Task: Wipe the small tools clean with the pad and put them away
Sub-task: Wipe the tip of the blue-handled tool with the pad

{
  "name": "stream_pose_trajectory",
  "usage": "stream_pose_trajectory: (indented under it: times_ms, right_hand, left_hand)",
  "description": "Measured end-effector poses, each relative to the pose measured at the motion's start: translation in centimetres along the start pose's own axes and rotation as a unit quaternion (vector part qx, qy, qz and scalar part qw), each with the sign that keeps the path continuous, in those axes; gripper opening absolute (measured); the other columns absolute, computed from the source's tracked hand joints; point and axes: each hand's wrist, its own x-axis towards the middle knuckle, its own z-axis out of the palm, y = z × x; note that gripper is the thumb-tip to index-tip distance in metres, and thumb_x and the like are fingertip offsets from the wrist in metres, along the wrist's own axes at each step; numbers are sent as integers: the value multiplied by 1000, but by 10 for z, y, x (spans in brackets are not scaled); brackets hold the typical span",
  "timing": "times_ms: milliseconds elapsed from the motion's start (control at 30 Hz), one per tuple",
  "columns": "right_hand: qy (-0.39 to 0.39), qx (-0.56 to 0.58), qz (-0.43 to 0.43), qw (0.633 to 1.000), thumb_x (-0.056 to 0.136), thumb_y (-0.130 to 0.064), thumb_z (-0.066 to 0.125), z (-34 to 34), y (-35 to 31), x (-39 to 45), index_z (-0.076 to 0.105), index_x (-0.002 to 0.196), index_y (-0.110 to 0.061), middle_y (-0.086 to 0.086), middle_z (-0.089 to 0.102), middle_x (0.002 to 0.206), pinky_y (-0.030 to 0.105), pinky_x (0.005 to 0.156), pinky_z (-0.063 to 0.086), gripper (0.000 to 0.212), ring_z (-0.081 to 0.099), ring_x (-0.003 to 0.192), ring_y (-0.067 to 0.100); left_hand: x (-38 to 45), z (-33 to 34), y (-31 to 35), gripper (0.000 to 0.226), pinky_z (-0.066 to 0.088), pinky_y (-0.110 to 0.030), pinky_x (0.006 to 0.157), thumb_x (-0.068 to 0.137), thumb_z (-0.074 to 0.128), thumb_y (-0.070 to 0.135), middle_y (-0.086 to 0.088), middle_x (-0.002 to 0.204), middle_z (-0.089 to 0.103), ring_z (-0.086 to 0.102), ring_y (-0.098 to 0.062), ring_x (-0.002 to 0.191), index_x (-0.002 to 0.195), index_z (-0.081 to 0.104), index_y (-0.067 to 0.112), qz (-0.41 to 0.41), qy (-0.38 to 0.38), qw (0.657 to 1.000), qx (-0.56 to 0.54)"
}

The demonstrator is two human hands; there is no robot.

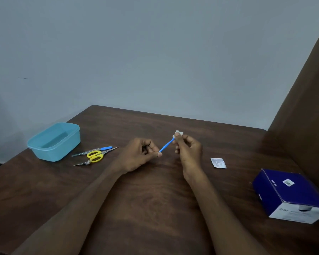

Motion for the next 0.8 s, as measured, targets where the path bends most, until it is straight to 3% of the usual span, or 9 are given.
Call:
stream_pose_trajectory:
  times_ms: [200, 300, 400, 567, 733, 800]
  right_hand:
    - [-6, -7, 0, 1000, 95, -27, 80, 2, 6, 8, 79, 87, -12, -2, 65, 70, 30, 61, 46, 18, 50, 57, 10]
    - [-4, -6, 22, 1000, 91, -25, 84, 0, 9, 10, 78, 88, -14, -5, 68, 73, 26, 61, 48, 13, 52, 60, 9]
    - [-1, 0, 18, 1000, 90, -19, 85, 2, 12, 12, 80, 95, -16, -7, 78, 81, 20, 59, 50, 8, 59, 65, 4]
    - [-18, -19, 13, 1000, 88, -15, 86, 2, 12, 10, 82, 103, -13, -6, 81, 89, 19, 62, 50, 16, 65, 75, 2]
    - [-32, 13, 23, 999, 95, -27, 80, 1, 10, 9, 82, 95, -13, -3, 62, 70, 23, 60, 46, 14, 50, 63, 7]
    - [-29, 15, 16, 999, 96, -28, 79, 3, 9, 8, 83, 95, -13, -1, 65, 73, 21, 59, 47, 15, 52, 64, 8]
  left_hand:
    - [10, 4, -6, 14, 49, -32, 57, 87, 88, 37, 13, 73, 75, 58, -2, 59, 82, 77, 30, 33, 27, 995, 90]
    - [7, 7, -2, 16, 47, -27, 58, 89, 82, 46, 22, 78, 72, 61, 4, 69, 85, 71, 35, 56, 56, 975, 207]
    - [7, 10, 2, 17, 39, -26, 58, 91, 77, 46, 20, 86, 68, 61, 0, 82, 87, 65, 34, 91, 99, 944, 302]
    - [11, 11, -1, 19, 37, -26, 57, 92, 76, 43, 17, 87, 65, 62, -4, 84, 86, 61, 33, 99, 122, 941, 300]
    - [9, 10, -2, 17, 36, -19, 57, 92, 76, 46, 21, 88, 65, 53, 3, 78, 90, 64, 34, 94, 129, 953, 259]
    - [9, 11, -2, 17, 37, -22, 58, 92, 76, 47, 21, 88, 65, 52, 4, 78, 92, 65, 34, 92, 127, 954, 255]
